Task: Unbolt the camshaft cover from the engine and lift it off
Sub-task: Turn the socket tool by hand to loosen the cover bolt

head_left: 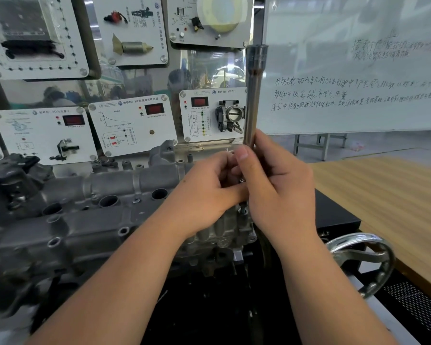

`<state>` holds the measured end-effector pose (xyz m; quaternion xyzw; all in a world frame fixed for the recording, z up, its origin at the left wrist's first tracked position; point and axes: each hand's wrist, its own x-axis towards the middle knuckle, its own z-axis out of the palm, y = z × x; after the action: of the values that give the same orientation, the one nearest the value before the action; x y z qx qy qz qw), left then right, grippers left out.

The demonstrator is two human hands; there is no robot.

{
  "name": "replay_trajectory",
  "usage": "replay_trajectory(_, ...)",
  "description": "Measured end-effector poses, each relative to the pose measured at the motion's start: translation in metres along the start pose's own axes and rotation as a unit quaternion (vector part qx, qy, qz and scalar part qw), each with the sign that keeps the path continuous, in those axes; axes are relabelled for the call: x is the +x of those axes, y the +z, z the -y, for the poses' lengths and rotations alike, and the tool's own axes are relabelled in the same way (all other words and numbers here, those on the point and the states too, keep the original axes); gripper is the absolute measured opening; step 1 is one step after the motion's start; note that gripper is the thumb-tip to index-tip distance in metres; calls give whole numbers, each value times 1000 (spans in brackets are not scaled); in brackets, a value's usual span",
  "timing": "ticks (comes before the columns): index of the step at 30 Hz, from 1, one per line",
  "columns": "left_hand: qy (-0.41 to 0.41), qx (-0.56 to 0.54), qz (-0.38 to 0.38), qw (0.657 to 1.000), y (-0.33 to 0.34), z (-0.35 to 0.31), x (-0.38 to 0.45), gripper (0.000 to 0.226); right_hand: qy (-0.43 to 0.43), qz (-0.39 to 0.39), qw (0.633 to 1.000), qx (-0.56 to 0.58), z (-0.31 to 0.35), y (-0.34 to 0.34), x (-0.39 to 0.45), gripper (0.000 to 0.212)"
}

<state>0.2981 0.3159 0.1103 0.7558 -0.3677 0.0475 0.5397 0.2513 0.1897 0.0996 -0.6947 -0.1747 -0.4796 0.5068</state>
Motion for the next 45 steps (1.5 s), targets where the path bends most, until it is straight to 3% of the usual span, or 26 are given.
replay_trajectory(4, 5, -75, 27, 997, -2, 0, -4, 29, -25, 11, 999, -25, 1, -1, 0, 33)
replay_trajectory(7, 13, -72, 31, 997, -2, 0, -4, 31, -22, 11, 1000, -4, 1, 0, -1, 48)
replay_trajectory(13, 13, 19, -17, 1000, 1, 1, 1, 32, 5, -18, 1000, -6, 3, 3, -2, 43)
replay_trajectory(17, 24, -23, -4, 999, 0, 6, 0, 28, -19, -58, 998, -35, 2, 8, -5, 31)
replay_trajectory(20, 27, -78, 23, 996, -3, 3, -4, 25, -25, -52, 997, -51, 3, 8, -5, 39)
replay_trajectory(24, 24, -57, 16, 998, -2, 2, -4, 35, -12, -27, 999, -13, 3, 6, -4, 44)
replay_trajectory(31, 30, 26, -8, 999, 0, 4, -1, 40, -5, -17, 1000, -8, 5, 1, 2, 14)
replay_trajectory(39, 16, -98, 27, 995, -2, 7, -2, 34, -35, 16, 998, -47, 4, -4, 6, 16)
replay_trajectory(43, 28, -28, -15, 999, 0, 5, 0, 35, -2, 11, 1000, -4, 2, -1, 4, 42)
replay_trajectory(45, 28, -7, -21, 999, 1, 4, 1, 41, -10, -10, 1000, -4, 2, 1, 2, 44)
